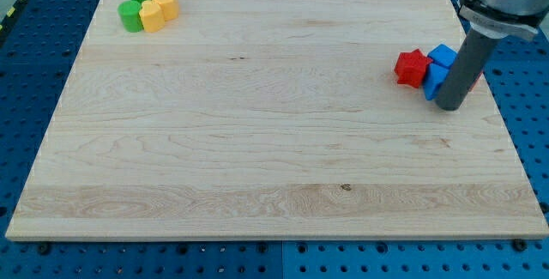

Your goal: Move red circle to bottom right

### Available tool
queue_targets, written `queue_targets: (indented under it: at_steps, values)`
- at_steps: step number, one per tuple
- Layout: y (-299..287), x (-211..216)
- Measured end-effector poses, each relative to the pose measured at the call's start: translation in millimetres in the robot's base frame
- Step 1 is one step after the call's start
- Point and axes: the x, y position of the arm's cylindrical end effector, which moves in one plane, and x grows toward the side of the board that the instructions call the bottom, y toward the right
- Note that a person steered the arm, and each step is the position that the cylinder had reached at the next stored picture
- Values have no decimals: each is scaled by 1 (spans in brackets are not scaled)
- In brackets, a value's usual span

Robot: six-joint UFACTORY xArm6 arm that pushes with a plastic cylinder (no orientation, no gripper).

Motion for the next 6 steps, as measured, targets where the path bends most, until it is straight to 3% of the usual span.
queue_targets:
  at_steps: [1, 2, 4, 5, 6]
  values:
    - [-35, 3]
    - [-63, -20]
    - [-61, -131]
    - [-34, -157]
    - [31, -147]
